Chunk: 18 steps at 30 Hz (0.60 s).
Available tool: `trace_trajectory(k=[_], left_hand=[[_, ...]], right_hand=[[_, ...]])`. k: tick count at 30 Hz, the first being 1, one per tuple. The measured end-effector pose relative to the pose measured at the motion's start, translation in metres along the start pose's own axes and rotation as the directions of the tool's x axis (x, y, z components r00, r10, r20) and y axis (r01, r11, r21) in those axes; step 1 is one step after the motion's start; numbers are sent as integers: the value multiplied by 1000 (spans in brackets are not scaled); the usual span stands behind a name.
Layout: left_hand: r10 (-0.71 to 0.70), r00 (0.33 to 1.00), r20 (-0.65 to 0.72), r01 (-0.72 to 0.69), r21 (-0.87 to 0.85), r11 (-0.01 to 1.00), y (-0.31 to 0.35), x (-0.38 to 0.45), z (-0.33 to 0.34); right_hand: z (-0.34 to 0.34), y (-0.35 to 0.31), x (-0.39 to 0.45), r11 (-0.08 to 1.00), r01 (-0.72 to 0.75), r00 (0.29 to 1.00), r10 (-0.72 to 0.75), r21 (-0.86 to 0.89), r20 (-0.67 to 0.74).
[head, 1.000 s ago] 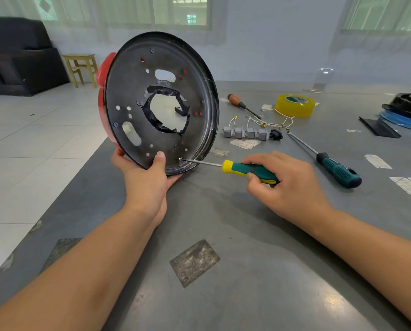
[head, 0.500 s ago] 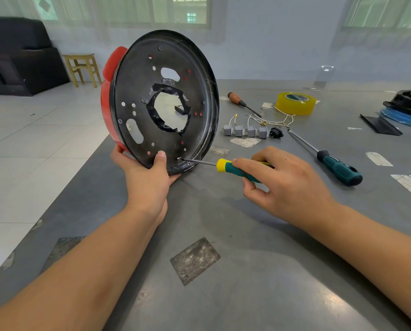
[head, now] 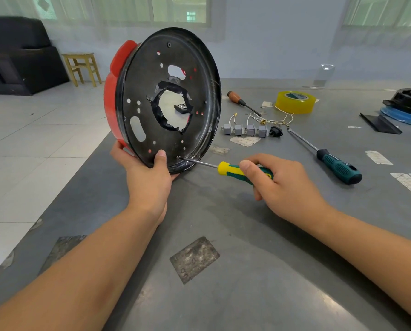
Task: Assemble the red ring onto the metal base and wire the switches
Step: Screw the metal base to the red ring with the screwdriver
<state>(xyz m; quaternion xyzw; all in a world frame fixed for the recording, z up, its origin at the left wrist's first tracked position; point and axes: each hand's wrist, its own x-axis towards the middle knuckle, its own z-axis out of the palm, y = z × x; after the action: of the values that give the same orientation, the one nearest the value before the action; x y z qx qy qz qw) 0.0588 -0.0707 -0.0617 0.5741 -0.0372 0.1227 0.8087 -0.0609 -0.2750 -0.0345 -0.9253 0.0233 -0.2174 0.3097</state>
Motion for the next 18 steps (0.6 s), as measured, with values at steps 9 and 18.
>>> trace_trajectory(k=[9, 18], left_hand=[[14, 1000, -26, -14, 27, 1000, -2, 2, 0], [-26, 999, -29, 28, 46, 999, -3, 3, 1]], right_hand=[[-11, 9, 2, 999, -42, 992, 43, -3, 122], [-14, 1, 4, 988, -75, 995, 65, -134, -78]])
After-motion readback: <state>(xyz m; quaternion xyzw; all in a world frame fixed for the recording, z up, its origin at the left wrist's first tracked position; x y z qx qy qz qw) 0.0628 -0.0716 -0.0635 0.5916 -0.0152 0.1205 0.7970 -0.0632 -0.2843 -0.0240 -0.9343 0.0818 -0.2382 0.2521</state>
